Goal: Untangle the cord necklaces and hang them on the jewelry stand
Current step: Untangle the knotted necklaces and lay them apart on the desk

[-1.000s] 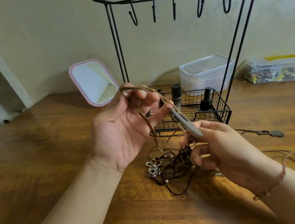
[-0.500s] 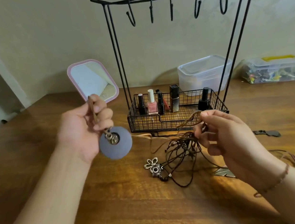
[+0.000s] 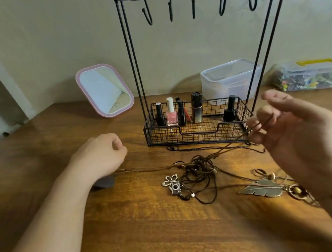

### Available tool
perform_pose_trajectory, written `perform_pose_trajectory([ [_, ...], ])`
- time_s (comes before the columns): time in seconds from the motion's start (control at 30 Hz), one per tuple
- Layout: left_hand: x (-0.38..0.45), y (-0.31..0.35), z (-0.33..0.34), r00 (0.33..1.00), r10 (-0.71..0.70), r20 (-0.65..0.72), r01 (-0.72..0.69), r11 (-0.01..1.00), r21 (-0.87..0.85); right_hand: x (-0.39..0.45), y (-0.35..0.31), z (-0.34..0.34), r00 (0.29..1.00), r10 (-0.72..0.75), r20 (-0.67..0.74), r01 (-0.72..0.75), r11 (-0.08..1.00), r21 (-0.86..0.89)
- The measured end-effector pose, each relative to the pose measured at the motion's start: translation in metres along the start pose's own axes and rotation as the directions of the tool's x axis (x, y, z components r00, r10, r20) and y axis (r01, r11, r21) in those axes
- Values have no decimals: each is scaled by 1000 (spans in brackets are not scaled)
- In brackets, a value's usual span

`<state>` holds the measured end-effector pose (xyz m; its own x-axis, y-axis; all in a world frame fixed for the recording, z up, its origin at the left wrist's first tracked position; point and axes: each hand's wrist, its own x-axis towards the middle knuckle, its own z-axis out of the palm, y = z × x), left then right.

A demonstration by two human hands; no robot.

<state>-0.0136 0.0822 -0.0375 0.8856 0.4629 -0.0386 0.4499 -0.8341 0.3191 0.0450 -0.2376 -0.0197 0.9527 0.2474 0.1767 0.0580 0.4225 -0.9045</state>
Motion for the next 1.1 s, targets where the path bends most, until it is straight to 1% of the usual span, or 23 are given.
perform_pose_trajectory([
  [0.1,-2,2,2,999,14,48,-22,984,174,5,-4,-9,987,100,-130,-118,983,-140],
  [0.17,-5,5,5,998,27,65,-41,974,224,11,-4,-16,971,151,-187,-194,951,-240],
  [0.2,-8,7,6,997,40,66,-55,968,246,12,-3,-19,969,149,-196,-206,927,-314],
  [0.27,-15,13,10,993,118,7,-115,949,295,15,0,-24,979,81,-186,-169,834,-525],
  [0.3,-19,19,12,979,200,-44,-178,937,300,15,1,-24,986,37,-160,-127,787,-604],
  [0.33,-25,26,15,951,298,-81,-268,926,265,15,2,-25,992,-1,-129,-82,767,-637],
  [0.37,-31,34,18,915,392,-93,-370,909,193,15,3,-24,994,-25,-102,-46,774,-632],
  [0.43,-42,52,25,845,534,-40,-532,845,45,14,5,-21,998,-34,-59,-4,833,-553],
  [0.5,-45,63,38,780,626,10,-626,779,39,15,5,-21,999,-23,-23,10,893,-449],
  [0.53,-44,65,44,756,654,-1,-654,755,47,16,5,-23,1000,-24,-8,18,916,-402],
  [0.57,-43,65,48,748,664,-27,-663,748,36,16,3,-25,1000,-18,11,21,935,-355],
  [0.67,-39,61,51,767,635,-96,-641,765,-63,19,-4,-32,991,1,136,30,973,-228],
  [0.8,-36,56,41,827,540,-157,-563,787,-254,19,-8,-36,954,33,298,8,991,-134],
  [0.87,-34,53,35,857,487,-168,-514,784,-349,17,-10,-33,947,12,321,34,990,-137],
  [0.9,-33,51,33,867,467,-172,-496,784,-372,14,-11,-32,955,-15,296,73,980,-185],
  [0.93,-32,50,32,875,450,-176,-482,788,-382,12,-11,-30,967,-54,249,126,950,-285],
  [0.97,-32,50,31,881,438,-181,-473,791,-388,9,-12,-26,976,-105,192,180,885,-429],
  [1.0,-32,50,31,882,432,-187,-470,790,-394,6,-11,-23,972,-168,163,232,780,-581],
  [1.03,-32,51,30,882,430,-192,-471,785,-403,3,-10,-20,958,-221,183,285,652,-703],
  [1.07,-33,52,29,882,428,-199,-471,776,-419,0,-8,-18,940,-239,245,338,532,-776],
  [1.1,-34,53,28,885,419,-204,-465,759,-455,-2,-6,-16,923,-224,313,383,442,-811],
])
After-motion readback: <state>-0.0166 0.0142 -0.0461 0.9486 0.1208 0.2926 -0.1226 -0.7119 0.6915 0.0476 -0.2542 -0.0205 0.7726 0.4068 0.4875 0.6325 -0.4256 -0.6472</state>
